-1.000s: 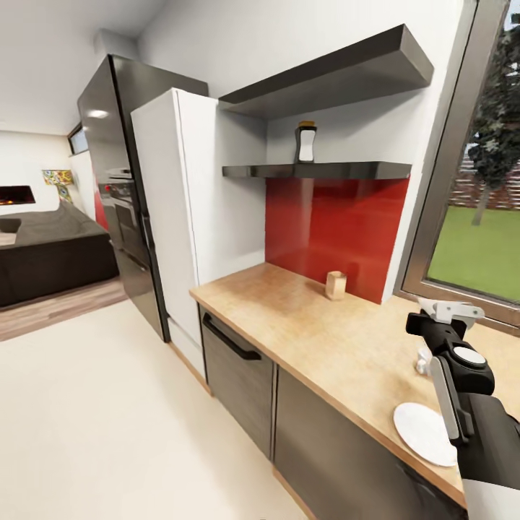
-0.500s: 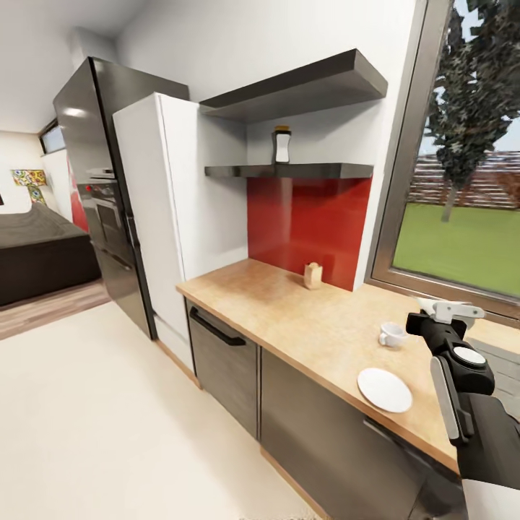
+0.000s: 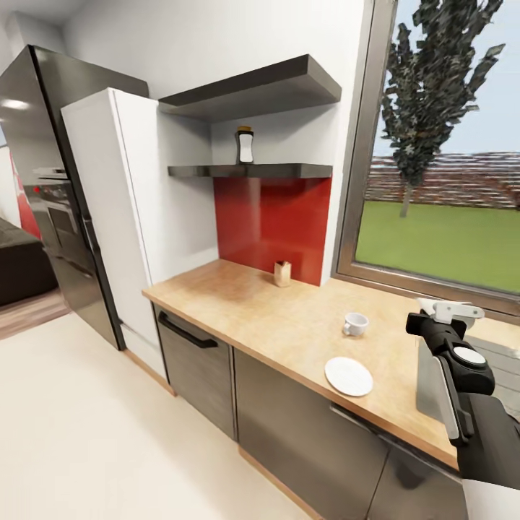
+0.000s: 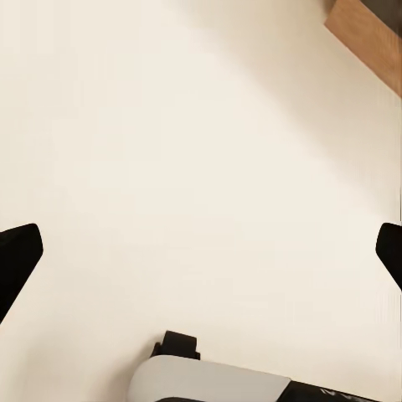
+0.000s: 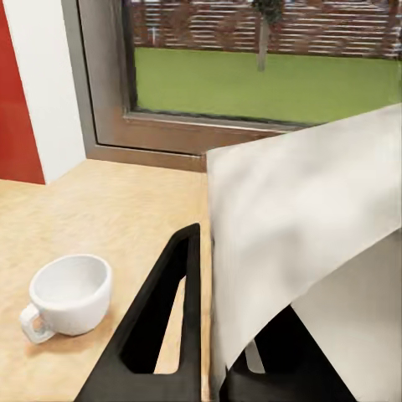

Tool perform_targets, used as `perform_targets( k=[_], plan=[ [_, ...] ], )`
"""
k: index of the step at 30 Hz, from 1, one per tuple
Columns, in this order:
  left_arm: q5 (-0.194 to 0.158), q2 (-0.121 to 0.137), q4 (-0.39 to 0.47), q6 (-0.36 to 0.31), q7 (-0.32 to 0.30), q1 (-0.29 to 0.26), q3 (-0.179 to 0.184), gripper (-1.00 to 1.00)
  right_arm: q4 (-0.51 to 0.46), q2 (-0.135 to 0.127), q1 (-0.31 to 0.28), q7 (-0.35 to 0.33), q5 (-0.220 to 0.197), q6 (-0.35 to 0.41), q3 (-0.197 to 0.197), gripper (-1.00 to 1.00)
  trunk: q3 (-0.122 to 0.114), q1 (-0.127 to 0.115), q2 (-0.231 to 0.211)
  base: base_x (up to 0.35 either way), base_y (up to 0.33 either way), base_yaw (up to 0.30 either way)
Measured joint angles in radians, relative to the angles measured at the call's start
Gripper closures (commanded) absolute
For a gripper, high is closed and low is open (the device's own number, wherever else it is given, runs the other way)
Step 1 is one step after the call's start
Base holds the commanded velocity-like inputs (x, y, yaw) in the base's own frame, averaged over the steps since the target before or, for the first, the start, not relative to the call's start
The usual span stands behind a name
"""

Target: Set up a coffee station on the kitchen countertop: keep the coffee maker on the countertop, move the bottle of coffee from the kitchen shelf to the counter next to the coffee maker, place a paper coffee filter on top of the coffee maker, put the saucer next to the coffee maker with the coffee cup on the saucer, and place the electric kettle next to the coffee maker.

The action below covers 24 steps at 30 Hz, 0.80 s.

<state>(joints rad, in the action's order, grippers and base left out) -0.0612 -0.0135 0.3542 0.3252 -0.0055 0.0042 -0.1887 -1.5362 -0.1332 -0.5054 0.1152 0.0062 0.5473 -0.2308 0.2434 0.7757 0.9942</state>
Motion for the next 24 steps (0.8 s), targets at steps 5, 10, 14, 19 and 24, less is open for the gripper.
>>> perform_targets(
  k=[5, 10, 14, 19, 24],
  plan=[
    [0.000, 0.000, 0.000, 0.000, 0.000, 0.000, 0.000, -1.00, 0.000, 0.000, 0.000, 0.000, 0.000, 0.000, 0.000, 1.00, 0.000, 0.000, 0.000, 0.000, 0.000, -0.079],
    [0.000, 0.000, 0.000, -0.001, 0.000, 0.000, 0.000, -1.00, 0.000, 0.000, 0.000, 0.000, 0.000, -0.001, -0.001, 1.00, 0.000, 0.000, 0.000, 0.000, 0.000, -0.010],
    [0.000, 0.000, 0.000, -0.001, 0.000, 0.000, 0.000, -1.00, 0.000, 0.000, 0.000, 0.000, 0.000, 0.000, -0.001, 1.00, 0.000, 0.000, 0.000, 0.000, 0.000, -0.001],
    [0.000, 0.000, 0.000, -0.001, 0.000, 0.000, 0.001, -1.00, 0.000, 0.000, 0.000, -0.001, 0.000, 0.000, -0.001, 1.00, 0.000, 0.000, 0.000, 0.000, 0.000, -0.098],
    [0.000, 0.000, 0.000, -0.001, 0.000, 0.000, 0.001, -1.00, 0.000, 0.000, 0.000, -0.001, 0.000, 0.000, -0.002, 1.00, 0.000, 0.000, 0.000, 0.000, 0.000, -0.241]
  ],
)
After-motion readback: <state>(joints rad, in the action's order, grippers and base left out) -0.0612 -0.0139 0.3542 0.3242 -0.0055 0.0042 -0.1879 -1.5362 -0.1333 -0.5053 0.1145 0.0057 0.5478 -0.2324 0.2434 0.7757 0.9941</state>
